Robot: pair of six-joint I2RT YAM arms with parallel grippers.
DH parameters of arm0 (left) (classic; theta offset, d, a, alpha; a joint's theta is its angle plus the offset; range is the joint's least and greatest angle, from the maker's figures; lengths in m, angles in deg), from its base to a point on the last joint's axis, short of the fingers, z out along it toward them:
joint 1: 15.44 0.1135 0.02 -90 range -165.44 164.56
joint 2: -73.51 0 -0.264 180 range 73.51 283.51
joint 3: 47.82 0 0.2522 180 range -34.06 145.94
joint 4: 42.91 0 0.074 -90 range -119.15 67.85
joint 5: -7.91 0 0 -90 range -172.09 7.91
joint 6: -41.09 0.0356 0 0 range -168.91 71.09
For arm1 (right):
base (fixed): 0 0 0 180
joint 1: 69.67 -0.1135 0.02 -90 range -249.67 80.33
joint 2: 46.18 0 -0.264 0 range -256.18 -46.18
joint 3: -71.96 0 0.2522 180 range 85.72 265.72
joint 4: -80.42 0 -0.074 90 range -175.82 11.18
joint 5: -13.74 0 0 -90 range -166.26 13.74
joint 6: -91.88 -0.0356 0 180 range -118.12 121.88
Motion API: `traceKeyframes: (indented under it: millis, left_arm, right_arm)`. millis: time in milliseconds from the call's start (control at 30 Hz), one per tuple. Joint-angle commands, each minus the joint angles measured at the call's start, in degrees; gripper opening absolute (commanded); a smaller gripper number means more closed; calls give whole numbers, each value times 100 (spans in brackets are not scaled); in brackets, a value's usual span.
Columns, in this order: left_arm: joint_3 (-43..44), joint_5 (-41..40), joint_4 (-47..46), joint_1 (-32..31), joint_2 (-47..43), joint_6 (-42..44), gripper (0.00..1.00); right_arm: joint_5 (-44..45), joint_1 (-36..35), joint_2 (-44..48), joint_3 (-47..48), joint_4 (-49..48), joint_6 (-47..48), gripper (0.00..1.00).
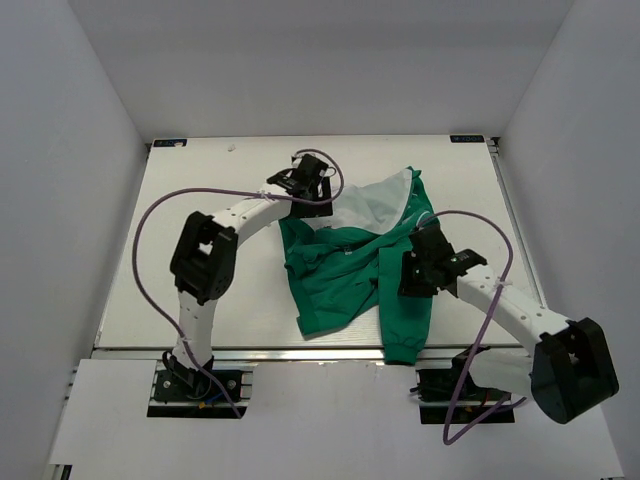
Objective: Zip up the jacket
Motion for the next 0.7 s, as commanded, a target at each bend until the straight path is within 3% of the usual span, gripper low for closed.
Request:
traceKeyframes:
  millis: [0,67,100,167,200,267,367,533,600,633,667]
  left_arm:
    - [216,-36,86,99,255,229,91]
    - [59,43,41,170,326,176,78]
    - [-3,104,41,240,353,106,59]
    - [-266,166,94,310,344,9,39]
    - [-389,245,68,328,318,-61,17]
    - [-714,306,6,328,116,-105,4]
    - [-1619,491,-161,328,-305,-315,0]
    - [-3926,1570,-696,250,-1403,-781,0]
    - [-4501,1932,-837,-22,-2167,-991,0]
    - [-4878,1985,-846,-162,-2439,-1106,0]
    - [-5012,1994,-820,-564,-2712,-1186,0]
  right_arm:
    - [291,-18,-213,-76,-491,-235,28]
    - [720,-9,-503,-7,-509,-262,18]
    - [880,52,-626,55,-483,-288,17]
    - [1292,166,-986,274,-448,-332,15]
    - [1416,306,-1109,371,-421,-350,13]
    - [1749,447,-1461,573,-500,-324,11]
    - [1726,825,-1884,1108,-667,-131,10]
    - [1313,1247,-3391,2424,-2008,773,12]
    - [1295,1326,-3929,3058,-2100,1195,12]
    - [1173,1353,-4480,3827,-1961,1319,12]
    - [1102,1370,-4729,4226,-1846,1398,11]
